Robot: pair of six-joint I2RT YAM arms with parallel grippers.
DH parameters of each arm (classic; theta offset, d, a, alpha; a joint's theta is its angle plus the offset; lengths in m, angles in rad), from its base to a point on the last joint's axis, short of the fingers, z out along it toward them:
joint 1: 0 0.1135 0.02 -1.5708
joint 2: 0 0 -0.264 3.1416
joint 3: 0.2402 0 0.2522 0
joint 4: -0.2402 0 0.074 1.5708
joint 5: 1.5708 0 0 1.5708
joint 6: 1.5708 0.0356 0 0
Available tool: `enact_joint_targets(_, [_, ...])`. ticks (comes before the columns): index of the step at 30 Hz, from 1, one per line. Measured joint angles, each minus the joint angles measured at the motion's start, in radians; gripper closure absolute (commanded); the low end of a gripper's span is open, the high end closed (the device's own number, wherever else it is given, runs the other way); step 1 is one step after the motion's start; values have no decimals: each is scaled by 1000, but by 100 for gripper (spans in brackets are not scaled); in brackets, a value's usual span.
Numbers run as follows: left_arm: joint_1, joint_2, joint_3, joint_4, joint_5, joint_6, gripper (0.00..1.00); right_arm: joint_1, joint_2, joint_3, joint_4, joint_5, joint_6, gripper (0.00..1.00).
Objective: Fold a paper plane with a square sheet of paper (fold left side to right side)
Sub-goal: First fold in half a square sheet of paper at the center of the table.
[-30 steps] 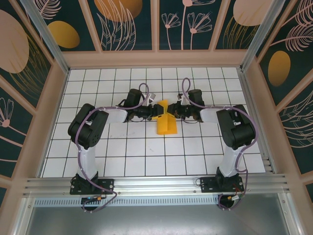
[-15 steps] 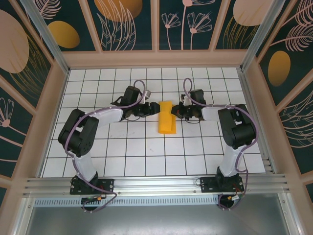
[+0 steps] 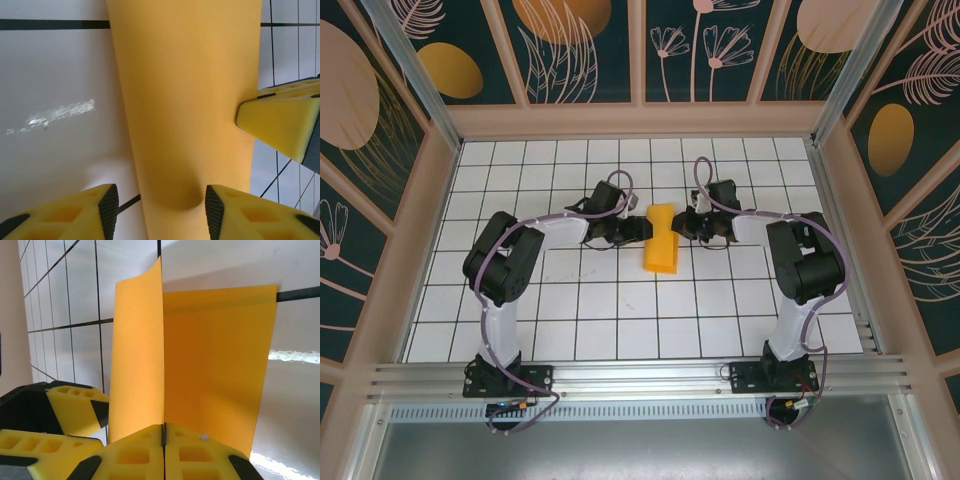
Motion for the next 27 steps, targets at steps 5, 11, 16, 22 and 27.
enact_joint_targets(5, [-16,26,27,-21,-16,1,57,0,6,0,-13,9,-9,84])
enact_joint_targets(11, [-25,53,52,-61,-49,16,58,-10,1,0,-56,49,-42,64])
enact_joint_targets(16, [-31,60,75,-89,-68,27,58,-47,-78,-34,-94,113,-64,62])
enact_joint_targets(22, [-42,71,111,-138,-90,46,55,-101,-202,-115,-119,179,-94,61])
enact_joint_targets(27, [-59,87,159,-198,-124,69,53,-124,-231,-160,-142,203,-101,60])
